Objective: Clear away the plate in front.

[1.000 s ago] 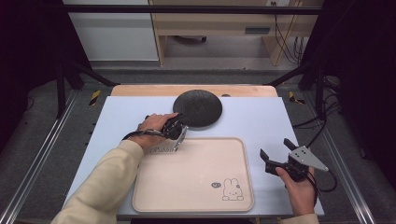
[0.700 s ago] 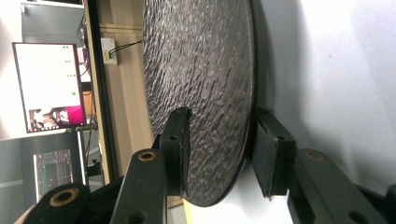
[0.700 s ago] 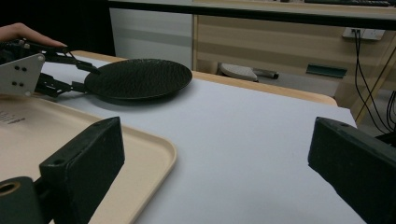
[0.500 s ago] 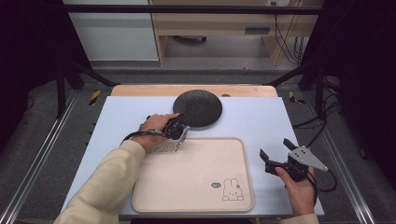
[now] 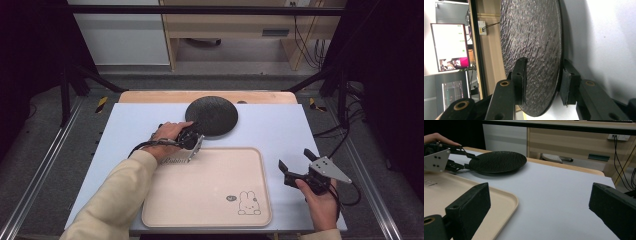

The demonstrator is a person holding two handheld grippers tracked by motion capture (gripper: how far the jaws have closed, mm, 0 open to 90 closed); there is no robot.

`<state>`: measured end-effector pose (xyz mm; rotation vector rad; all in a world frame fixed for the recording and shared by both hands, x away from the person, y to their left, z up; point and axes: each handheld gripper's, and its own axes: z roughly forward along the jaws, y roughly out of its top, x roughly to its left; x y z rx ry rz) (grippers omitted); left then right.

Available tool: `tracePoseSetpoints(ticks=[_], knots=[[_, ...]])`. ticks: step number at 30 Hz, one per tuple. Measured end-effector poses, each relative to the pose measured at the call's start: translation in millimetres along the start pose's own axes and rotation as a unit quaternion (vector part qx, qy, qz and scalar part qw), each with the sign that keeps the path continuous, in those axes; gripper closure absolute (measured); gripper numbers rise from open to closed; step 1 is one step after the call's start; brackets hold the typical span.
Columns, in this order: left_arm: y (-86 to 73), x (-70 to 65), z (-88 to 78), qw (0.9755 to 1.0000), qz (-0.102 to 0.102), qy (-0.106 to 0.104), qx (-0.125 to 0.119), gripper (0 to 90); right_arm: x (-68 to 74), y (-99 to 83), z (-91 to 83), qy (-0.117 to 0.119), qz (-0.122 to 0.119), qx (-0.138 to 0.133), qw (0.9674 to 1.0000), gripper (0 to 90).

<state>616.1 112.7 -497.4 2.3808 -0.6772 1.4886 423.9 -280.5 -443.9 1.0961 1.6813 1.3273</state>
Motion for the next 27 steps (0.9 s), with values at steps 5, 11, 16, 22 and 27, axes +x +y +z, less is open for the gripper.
tracePoseSetpoints(ticks=[5, 11, 16, 22, 27], knots=[[0.2, 0.0, 2.4, 1.0000, -0.003, -0.001, 0.000, 61.6, -0.2, -0.1, 0.1, 0.000, 0.000, 0.000, 1.0000, 4.1], [0.3, 0.8, 4.6, 1.0000, -0.006, -0.004, -0.002, 61.1, -0.6, -0.4, 0.4, -0.001, 0.000, -0.001, 1.0000, 4.1], [0.6, 2.1, 6.6, 1.0000, -0.006, -0.006, 0.003, 60.0, 0.0, -0.6, 0.8, 0.000, 0.001, 0.002, 1.0000, 4.1], [1.2, 3.1, 6.5, 0.9992, 0.004, -0.039, 0.007, 77.7, -0.2, -0.7, 1.0, 0.000, 0.001, 0.002, 1.0000, 4.3], [4.9, 0.9, 5.3, 0.9996, 0.007, -0.027, 0.009, 80.2, -0.2, -0.2, 0.3, -0.001, 0.002, 0.001, 1.0000, 4.4]])
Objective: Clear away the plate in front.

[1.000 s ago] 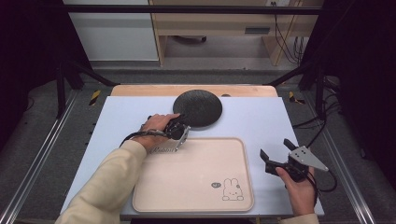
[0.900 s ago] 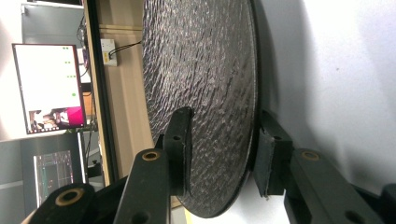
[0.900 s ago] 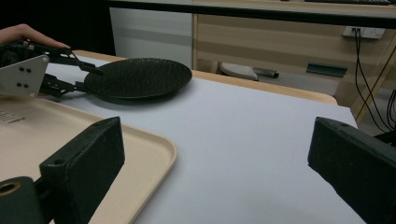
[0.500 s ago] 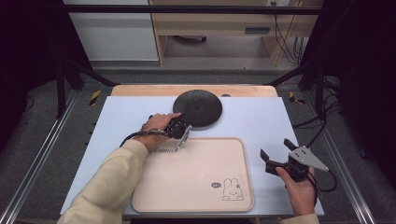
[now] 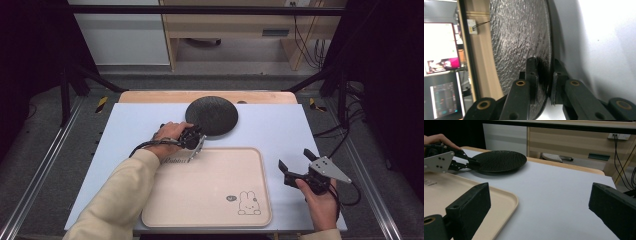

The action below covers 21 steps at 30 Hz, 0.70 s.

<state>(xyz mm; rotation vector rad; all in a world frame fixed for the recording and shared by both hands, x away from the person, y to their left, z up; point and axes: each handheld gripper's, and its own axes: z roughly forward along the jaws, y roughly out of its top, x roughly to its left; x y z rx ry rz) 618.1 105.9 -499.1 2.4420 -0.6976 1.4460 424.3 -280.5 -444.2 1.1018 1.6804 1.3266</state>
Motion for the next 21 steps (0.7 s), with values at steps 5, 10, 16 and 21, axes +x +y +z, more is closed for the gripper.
tracePoseSetpoints(ticks=[5, 10, 16, 21], knots=[[6.8, 4.2, -3.9, 0.9997, -0.010, 0.021, 0.002, 84.0, -0.9, -0.2, -0.3, 0.000, 0.000, 0.000, 1.0000, 4.9], [13.5, 6.4, -6.5, 0.9996, -0.007, 0.024, 0.012, 85.5, -0.7, -0.3, 0.5, 0.002, 0.001, 0.003, 1.0000, 5.7], [16.2, 7.0, -7.9, 0.9993, -0.021, 0.024, 0.019, 85.7, -1.2, -0.1, 0.1, 0.003, 0.002, 0.004, 1.0000, 6.0], [19.5, 7.6, -7.8, 0.9991, -0.028, 0.024, 0.022, 85.7, -1.1, -0.2, 0.2, 0.004, 0.001, 0.005, 1.0000, 6.5]])
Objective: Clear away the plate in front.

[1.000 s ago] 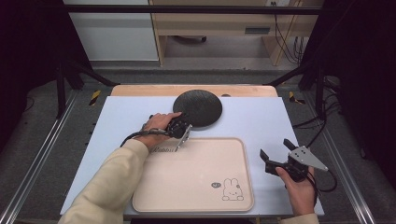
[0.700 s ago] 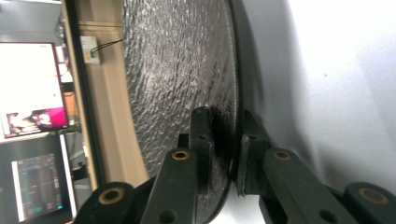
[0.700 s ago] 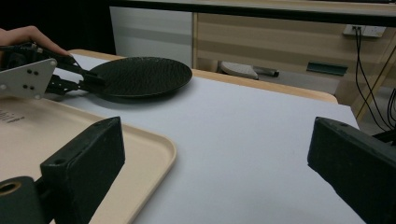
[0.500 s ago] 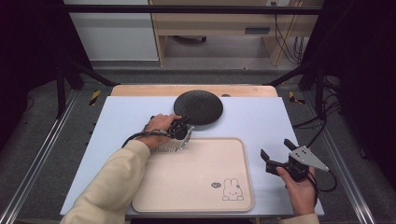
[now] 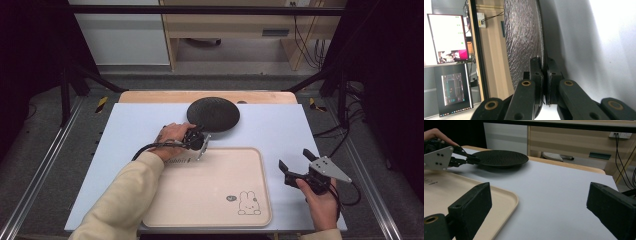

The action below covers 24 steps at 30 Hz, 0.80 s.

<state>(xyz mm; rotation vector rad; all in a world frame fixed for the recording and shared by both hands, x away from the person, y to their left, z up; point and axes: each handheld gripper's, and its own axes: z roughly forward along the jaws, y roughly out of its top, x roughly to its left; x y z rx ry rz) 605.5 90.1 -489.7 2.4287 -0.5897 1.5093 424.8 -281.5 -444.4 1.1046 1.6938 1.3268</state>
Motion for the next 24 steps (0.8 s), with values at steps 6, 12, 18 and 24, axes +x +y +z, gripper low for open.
tracePoseSetpoints(ticks=[6, 12, 18, 24], knots=[[1.2, -2.6, -5.6, 0.9996, -0.024, 0.012, 0.000, 85.0, -1.7, -0.5, -0.4, -0.001, 0.000, 0.001, 1.0000, 6.7], [0.0, -7.0, -14.2, 0.9996, -0.021, 0.019, -0.003, 84.8, -1.8, -0.8, 0.2, -0.001, -0.001, 0.001, 1.0000, 6.7], [0.4, -11.6, -30.6, 0.9995, -0.007, 0.030, -0.011, 84.7, -1.5, -0.1, 0.1, -0.003, -0.003, 0.000, 1.0000, 6.8], [3.0, -14.1, -48.4, 0.9988, -0.009, 0.041, -0.025, 84.6, 0.1, 0.5, 0.6, -0.005, -0.008, 0.002, 1.0000, 6.8]])
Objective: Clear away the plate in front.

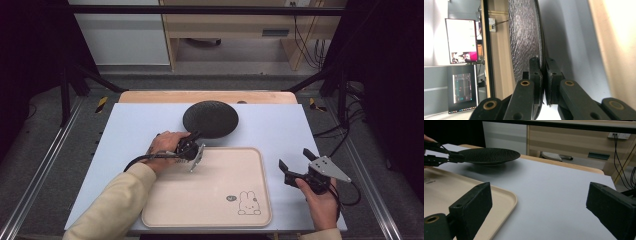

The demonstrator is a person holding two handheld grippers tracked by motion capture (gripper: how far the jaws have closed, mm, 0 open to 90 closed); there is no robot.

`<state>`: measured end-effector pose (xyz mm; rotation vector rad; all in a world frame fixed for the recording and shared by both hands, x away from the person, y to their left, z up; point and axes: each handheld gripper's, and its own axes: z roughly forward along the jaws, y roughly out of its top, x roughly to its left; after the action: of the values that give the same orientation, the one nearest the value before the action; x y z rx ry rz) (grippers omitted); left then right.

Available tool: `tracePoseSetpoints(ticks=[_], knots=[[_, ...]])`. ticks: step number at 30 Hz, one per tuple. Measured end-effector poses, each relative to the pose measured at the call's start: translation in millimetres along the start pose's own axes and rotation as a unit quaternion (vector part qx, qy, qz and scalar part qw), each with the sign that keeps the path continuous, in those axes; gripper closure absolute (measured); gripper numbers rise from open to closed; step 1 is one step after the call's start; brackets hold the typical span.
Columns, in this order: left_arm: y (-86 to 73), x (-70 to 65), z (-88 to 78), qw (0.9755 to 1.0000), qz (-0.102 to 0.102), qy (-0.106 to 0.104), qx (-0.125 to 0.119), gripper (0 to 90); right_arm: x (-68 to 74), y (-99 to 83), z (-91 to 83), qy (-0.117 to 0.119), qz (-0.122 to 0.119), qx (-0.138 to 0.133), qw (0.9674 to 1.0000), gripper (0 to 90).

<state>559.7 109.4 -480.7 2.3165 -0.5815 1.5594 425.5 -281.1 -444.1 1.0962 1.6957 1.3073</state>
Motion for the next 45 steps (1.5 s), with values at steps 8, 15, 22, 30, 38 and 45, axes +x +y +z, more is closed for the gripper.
tracePoseSetpoints(ticks=[8, 15, 22, 30, 38, 45], knots=[[5.5, -1.8, -35.9, 0.9995, 0.008, 0.025, -0.018, 84.6, 2.1, 0.6, 0.9, -0.001, 0.002, -0.006, 1.0000, 6.9], [8.4, -6.5, -60.0, 0.9989, 0.017, 0.034, -0.026, 84.4, 4.4, 0.1, 0.9, 0.001, -0.010, -0.024, 0.9996, 6.5], [14.4, -11.9, -80.0, 0.9976, 0.037, 0.038, -0.045, 84.2, 4.8, -0.2, 0.6, 0.002, -0.014, -0.025, 0.9996, 6.6], [22.7, -23.7, -94.5, 0.9968, 0.036, 0.038, -0.061, 84.1, 4.9, -0.3, 0.1, 0.000, -0.013, -0.025, 0.9996, 6.8], [31.6, -29.1, -105.9, 0.9953, 0.043, 0.038, -0.079, 83.9, 5.8, 0.1, 0.2, 0.002, -0.013, -0.024, 0.9996, 7.1], [37.7, -33.2, -119.5, 0.9940, 0.043, 0.045, -0.090, 83.6, 6.3, 0.8, -0.8, 0.003, -0.013, -0.024, 0.9996, 7.4]])
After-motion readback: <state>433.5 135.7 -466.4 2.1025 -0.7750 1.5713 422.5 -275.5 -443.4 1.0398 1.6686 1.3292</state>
